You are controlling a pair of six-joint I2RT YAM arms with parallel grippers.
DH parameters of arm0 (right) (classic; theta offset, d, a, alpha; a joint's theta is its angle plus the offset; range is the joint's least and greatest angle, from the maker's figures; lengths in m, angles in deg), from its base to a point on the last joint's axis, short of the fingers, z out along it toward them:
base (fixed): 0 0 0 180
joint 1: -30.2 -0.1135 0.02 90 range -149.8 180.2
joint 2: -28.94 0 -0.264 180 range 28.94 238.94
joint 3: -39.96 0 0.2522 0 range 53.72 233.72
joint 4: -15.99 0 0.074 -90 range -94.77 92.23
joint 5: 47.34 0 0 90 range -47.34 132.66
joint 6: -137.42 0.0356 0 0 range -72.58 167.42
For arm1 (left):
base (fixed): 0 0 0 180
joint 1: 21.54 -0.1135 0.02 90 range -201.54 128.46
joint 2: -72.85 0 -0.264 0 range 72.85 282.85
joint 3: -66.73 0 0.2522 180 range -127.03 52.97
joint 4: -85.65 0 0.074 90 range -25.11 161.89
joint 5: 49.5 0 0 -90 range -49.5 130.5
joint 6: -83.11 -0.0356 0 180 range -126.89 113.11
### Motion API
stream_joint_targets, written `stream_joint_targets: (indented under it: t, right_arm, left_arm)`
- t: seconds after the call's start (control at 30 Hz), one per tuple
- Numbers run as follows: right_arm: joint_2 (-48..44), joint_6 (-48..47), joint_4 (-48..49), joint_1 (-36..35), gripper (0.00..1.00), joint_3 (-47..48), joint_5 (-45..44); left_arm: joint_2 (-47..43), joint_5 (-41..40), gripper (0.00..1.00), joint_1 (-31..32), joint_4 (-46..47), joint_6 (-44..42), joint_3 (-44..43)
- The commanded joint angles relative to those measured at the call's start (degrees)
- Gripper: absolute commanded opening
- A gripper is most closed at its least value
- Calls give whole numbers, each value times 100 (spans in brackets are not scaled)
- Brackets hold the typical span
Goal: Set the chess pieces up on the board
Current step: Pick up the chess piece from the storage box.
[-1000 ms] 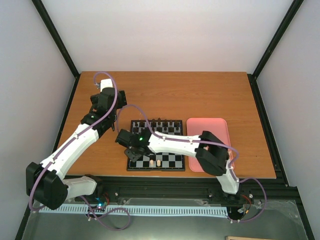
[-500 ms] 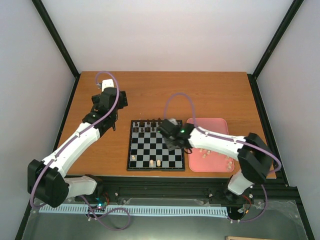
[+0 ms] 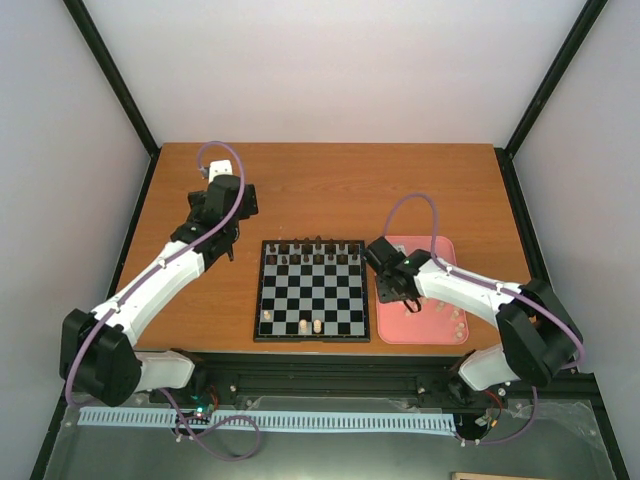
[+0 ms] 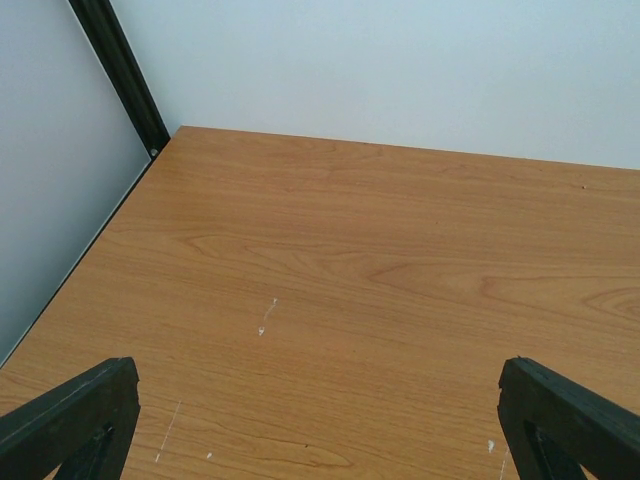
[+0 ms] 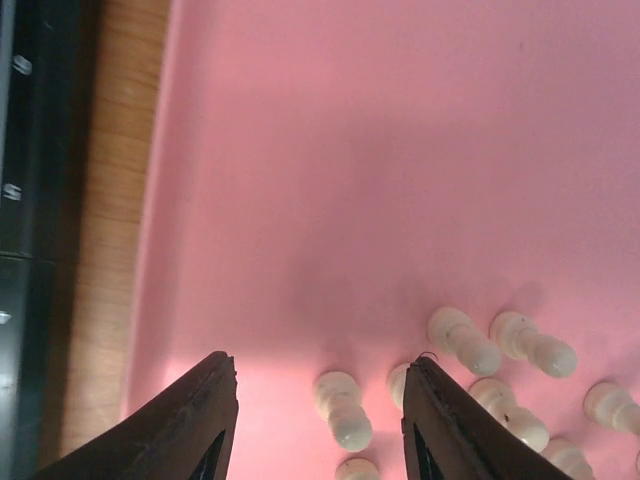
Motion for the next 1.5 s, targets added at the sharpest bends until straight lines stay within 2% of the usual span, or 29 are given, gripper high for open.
stream_joint_targets:
  t: [0.0, 0.57, 0.73, 1.0, 1.2, 1.3, 1.47]
  right_arm:
    - [-55, -31, 255, 164, 45, -202, 133]
    - [-11, -109, 403, 405, 36, -483, 260]
    - [85, -154, 466, 447, 29, -508, 326]
    - [146, -194, 498, 503, 24, -545, 337]
    - [37, -197, 462, 505, 16, -500, 358]
    - [-65, -207, 361, 505, 7, -431, 345]
    - [-444, -220, 110, 490, 3, -191, 464]
  left_arm:
    - [110, -13, 100, 36, 110, 2, -164]
    - [250, -19, 100, 38, 136, 10, -192]
    - [277, -30, 100, 39, 136, -2, -210]
    - [320, -45, 100, 32, 136, -1, -220]
    - [347, -50, 100, 44, 127, 1, -229]
    - [341, -65, 100, 36, 114, 2, -241]
    - [319, -86, 100, 36, 79, 1, -241]
